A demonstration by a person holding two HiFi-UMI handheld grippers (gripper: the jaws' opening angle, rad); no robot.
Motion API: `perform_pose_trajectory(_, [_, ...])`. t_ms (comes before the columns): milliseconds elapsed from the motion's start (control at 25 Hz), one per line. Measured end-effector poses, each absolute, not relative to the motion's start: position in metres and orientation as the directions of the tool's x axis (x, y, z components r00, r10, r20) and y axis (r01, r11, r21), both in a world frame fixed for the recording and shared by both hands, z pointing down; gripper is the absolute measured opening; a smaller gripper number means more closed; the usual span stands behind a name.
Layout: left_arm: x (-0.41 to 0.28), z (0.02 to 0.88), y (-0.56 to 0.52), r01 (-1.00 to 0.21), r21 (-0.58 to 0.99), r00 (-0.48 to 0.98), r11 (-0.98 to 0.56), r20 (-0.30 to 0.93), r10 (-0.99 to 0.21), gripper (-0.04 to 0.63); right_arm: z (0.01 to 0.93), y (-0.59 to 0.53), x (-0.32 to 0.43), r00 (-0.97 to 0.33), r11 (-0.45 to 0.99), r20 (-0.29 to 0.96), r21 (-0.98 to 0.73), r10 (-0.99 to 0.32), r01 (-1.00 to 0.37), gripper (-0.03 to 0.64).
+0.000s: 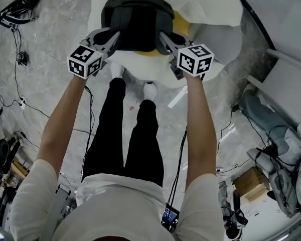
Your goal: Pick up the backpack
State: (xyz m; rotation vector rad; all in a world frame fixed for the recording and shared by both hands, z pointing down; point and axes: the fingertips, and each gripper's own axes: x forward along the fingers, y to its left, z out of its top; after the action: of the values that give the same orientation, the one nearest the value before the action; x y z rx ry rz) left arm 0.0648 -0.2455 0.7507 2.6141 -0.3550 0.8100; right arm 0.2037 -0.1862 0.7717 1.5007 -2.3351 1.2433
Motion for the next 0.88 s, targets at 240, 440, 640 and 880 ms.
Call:
perform_pose_trajectory(240, [0.052, 0.738, -0.219, -0.378, 0.26, 0.781, -0.889, 0.604, -0.155, 0.031, 0.759, -0.16, 0.193, -0.529, 0.192, 0.471, -0.592, -0.706, -0.783, 0.038])
perform_pose_trajectory(440, [0.04, 0.733, -0.196, -0.417, 0.252, 0.762, -0.873, 0.621, -0.184, 0.031, 0.755, -0.138, 0.181, -0.552, 0.204, 0.476, -0.601, -0.685, -0.772, 0.038])
perform_pose_trajectory(640, [0.027, 0.73, -0.174, -0.458, 0.239, 0.736, -0.856, 0.642, -0.214, 0.031, 0.747, -0.117, 0.173, -0.572, 0.222, 0.48, -0.605, -0.665, -0.765, 0.038])
perform_pose_trajectory(880, [0.013, 0.724, -0.16, -0.502, 0.23, 0.709, -0.834, 0.662, -0.245, 0.031, 0.738, -0.104, 0.163, -0.601, 0.252, 0.489, -0.603, -0.632, -0.757, 0.038])
